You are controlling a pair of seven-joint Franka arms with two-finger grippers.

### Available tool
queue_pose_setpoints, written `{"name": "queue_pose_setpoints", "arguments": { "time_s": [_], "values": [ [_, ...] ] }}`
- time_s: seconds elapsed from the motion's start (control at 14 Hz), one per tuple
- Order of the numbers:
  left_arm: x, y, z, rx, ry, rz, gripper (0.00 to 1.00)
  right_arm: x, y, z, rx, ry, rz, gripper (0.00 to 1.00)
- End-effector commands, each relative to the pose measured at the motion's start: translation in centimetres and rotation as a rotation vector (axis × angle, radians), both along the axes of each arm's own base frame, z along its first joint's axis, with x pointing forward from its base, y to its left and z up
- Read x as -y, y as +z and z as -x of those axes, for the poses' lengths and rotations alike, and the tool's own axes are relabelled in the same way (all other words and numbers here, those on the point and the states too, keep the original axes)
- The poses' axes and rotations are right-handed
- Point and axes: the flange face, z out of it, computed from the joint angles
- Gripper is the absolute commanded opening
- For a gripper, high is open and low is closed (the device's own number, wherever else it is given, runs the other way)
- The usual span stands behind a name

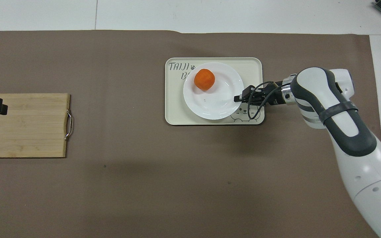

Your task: Place orange and plate with both arms

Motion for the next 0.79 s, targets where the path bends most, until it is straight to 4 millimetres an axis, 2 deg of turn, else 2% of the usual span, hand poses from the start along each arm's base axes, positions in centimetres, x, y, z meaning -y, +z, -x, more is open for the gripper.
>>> {"name": "queue_pose_setpoints", "arguments": {
  "time_s": [0.0,0.29,0.5,0.71],
  "values": [
    [-0.3,0.1,0.7,-0.001,0.010,-0.006,1.00,1.3,2.3,-0.6,0.010,-0.018,0.029,1.00],
    [-0.3,0.2,0.7,0.000,0.010,-0.005,1.00,3.3,7.6,-1.5,0.097,0.055,0.211,1.00],
    [-0.3,0.1,0.7,-0.001,0.010,-0.006,1.00,4.5,12.6,-0.9,0.133,0.113,0.437,1.00],
    [-0.3,0.1,0.7,-0.001,0.010,-0.006,1.00,5.6,17.3,0.2,0.117,0.064,0.613,1.00]
  ]
}}
